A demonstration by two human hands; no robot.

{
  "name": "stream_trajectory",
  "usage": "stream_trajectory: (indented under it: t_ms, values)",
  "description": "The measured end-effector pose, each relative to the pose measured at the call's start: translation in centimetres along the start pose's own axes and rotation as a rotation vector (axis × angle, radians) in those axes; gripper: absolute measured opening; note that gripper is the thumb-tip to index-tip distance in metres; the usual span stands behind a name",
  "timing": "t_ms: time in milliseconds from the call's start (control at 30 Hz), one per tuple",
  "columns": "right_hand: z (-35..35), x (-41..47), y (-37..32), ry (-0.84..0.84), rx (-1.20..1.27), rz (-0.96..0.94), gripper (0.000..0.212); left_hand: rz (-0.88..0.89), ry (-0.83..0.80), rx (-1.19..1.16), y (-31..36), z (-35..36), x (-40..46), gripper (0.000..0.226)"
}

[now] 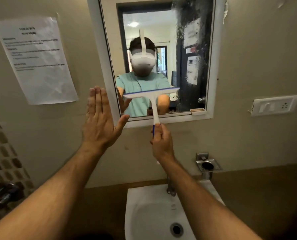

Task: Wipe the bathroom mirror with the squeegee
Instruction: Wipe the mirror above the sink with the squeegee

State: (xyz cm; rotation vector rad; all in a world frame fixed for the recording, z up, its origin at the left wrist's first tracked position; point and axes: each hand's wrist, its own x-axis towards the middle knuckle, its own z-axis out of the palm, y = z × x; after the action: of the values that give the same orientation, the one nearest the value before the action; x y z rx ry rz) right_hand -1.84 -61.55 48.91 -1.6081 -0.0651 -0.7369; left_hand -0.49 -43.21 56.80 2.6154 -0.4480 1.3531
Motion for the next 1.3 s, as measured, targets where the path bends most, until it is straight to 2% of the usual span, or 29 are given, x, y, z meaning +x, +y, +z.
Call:
stream_trajectory:
  t_ms: [167,433,700,833,967,1300]
  values:
    - [-0.6,-3.6,2.2,-0.001,-0.052,0.081,0.033,0.032,0.021,-0.044,-0.3,0.3,-0.5,0.101]
    - [-2.4,1.0,-3.8,0.069,-0.14,-0.015,0.036,0.082,0.006,-0.108,1.1,1.3,-1.6,0.1]
    - [-5.5,-3.2,4.6,0.077,-0.215,0.031,0.034,0.015,0.059,-0.071,3.0,0.6,-0.5,0.103]
    - [-4.9,-0.4,0.6,0.085,-0.14,-0.045,0.032,-0.005,0.072,-0.041,4.4,-0.2,0.5,0.102]
    - [-4.5,2.7,-2.2,0.136,-0.127,-0.115,0.041,0.006,0.1,-0.04,6.1,-0.7,1.0,0.1]
    - [-4.6,-2.4,4.7,0.041,-0.152,0.029,0.029,0.037,0.075,-0.017,6.5,-0.6,1.2,0.101]
